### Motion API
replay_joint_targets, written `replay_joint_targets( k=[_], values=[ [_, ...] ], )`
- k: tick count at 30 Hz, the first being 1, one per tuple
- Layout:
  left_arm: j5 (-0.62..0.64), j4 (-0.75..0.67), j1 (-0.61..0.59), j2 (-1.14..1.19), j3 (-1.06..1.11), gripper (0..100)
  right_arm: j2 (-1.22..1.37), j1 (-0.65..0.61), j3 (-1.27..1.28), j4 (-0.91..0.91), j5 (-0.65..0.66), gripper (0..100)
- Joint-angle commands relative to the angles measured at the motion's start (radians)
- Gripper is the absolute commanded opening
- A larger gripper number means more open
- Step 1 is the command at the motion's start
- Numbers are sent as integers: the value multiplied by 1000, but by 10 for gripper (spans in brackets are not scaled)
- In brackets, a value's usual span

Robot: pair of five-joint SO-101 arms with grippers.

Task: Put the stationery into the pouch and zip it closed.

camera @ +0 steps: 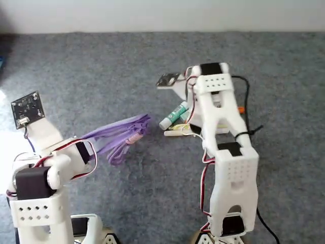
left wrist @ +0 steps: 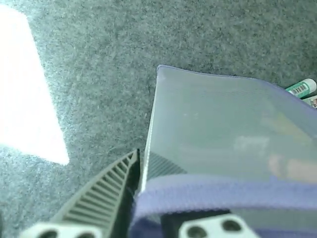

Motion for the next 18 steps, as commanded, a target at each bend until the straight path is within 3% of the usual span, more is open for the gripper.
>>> replay_joint_targets(
  k=[1,13,18],
  values=[
    [11,2,-9,8,-48,13,25,-16,-44,-42,12,263],
    [11,3,-11,8,-48,13,140,-25,-44,-53,9,262],
    [11,3,-11,8,-48,13,105,1,-46,-51,11,168]
  ],
)
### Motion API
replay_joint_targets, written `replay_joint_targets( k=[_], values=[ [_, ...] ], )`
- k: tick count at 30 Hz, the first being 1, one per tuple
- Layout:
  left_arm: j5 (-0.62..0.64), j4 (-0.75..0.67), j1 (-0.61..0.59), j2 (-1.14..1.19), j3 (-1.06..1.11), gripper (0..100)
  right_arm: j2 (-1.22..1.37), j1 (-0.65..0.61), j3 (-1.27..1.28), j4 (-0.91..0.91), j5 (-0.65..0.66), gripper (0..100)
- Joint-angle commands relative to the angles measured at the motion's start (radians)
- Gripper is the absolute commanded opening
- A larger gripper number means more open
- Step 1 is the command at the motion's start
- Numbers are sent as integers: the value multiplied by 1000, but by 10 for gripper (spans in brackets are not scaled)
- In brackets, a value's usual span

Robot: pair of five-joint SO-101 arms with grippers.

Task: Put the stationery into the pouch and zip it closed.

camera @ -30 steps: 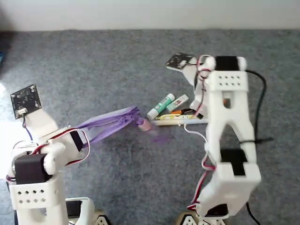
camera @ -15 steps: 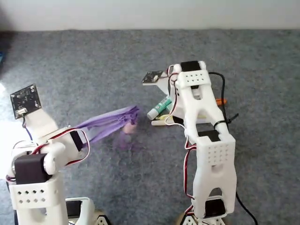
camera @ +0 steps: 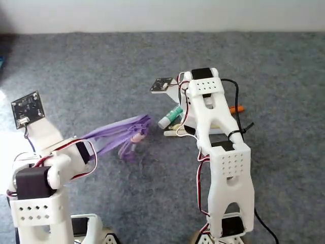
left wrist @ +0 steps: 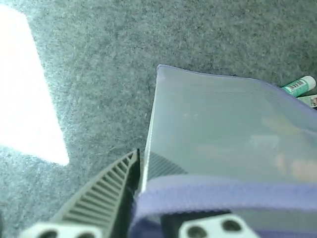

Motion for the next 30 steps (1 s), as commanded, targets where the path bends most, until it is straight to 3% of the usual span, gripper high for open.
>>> replay_joint_targets(
  k=[1,8,12,21,30],
  values=[
    [11,3,-11,6,-48,13,-27,21,3,-2,12,160],
    [11,2,-11,6,-48,13,-110,48,3,-114,17,159],
    [11,3,-11,6,-48,13,-62,47,3,-157,80,159],
    [11,2,-11,6,-48,13,18,53,-3,-272,80,159],
    [11,2,-11,6,-48,13,58,53,-107,-243,81,159]
  ],
)
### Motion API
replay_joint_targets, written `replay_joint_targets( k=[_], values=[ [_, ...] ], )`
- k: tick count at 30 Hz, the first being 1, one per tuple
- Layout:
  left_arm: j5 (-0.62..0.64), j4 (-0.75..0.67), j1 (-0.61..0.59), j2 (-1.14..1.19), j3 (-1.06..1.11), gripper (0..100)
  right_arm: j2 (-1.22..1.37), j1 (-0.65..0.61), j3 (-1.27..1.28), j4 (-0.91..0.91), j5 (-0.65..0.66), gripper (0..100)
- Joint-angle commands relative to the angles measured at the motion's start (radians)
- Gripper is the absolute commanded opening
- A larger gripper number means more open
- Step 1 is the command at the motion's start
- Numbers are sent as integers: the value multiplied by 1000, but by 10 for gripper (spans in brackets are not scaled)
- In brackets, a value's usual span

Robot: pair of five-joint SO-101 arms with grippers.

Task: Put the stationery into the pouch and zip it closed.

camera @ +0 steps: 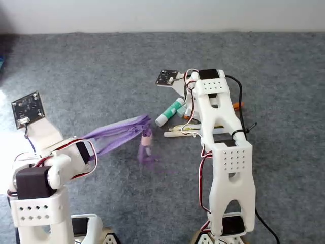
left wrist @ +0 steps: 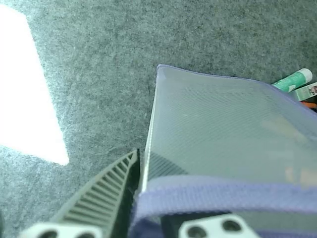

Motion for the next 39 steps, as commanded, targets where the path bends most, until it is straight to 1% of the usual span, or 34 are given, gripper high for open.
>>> replay_joint_targets(
  k=[1,7,8,11,13,14,19,28,32,34,35,37,39],
  values=[
    [11,2,-11,6,-48,13,21,8,-52,7,14,159],
    [11,2,-11,6,-48,13,76,5,-109,38,14,144],
    [11,2,-11,6,-48,13,79,5,-110,44,12,119],
    [11,2,-11,6,-48,13,81,7,-112,47,12,1],
    [11,2,-11,6,-48,13,79,13,-112,64,12,20],
    [11,2,-11,6,-48,13,77,21,-112,76,12,8],
    [11,3,-11,6,-48,13,7,58,-152,142,11,8],
    [11,2,-9,6,-48,13,-163,140,-315,384,11,8],
    [11,2,-6,6,-48,13,-275,185,-322,395,8,8],
    [11,2,-6,6,-48,13,-348,193,-285,395,-23,8],
    [11,2,-6,6,-48,13,-392,196,-261,395,-58,8],
    [11,2,-6,6,-48,13,-493,189,-201,395,-157,8],
    [11,2,-9,6,-48,13,-601,179,-117,395,-284,8]
  ],
)
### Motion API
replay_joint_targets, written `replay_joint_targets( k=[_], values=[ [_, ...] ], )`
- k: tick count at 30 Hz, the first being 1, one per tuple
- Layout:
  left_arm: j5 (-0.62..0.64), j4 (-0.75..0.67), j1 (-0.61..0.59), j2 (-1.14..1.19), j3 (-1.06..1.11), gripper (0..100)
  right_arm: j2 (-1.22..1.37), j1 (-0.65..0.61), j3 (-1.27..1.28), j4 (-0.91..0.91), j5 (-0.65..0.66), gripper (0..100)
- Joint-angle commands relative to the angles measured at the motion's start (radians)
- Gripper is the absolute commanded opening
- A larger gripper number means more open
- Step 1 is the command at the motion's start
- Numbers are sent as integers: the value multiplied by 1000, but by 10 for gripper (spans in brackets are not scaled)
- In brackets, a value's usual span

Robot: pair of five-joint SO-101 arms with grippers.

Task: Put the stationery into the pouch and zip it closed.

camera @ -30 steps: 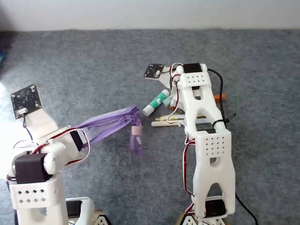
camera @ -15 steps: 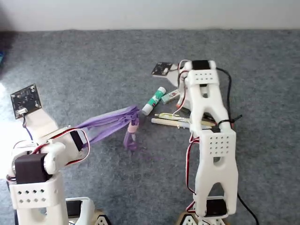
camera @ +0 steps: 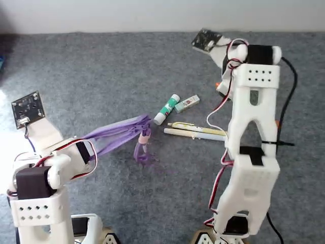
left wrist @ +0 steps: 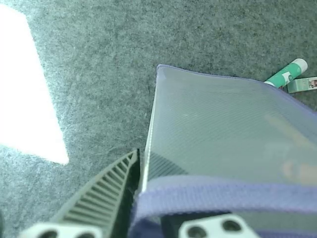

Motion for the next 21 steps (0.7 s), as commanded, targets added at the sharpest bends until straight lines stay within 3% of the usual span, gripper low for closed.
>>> replay_joint_targets(
  k=[1,6,10,15,21],
  values=[
    [11,2,-9,6,-48,13,-251,-13,117,47,-218,8],
    [11,2,-11,6,-48,13,-567,-42,416,47,-453,8],
    [11,2,-8,8,-48,13,-829,-108,609,44,-542,8],
    [6,2,-3,14,-56,13,-1072,-280,671,24,-655,8],
    [6,0,-3,15,-71,13,-1184,-466,671,-134,-944,8]
  ],
)
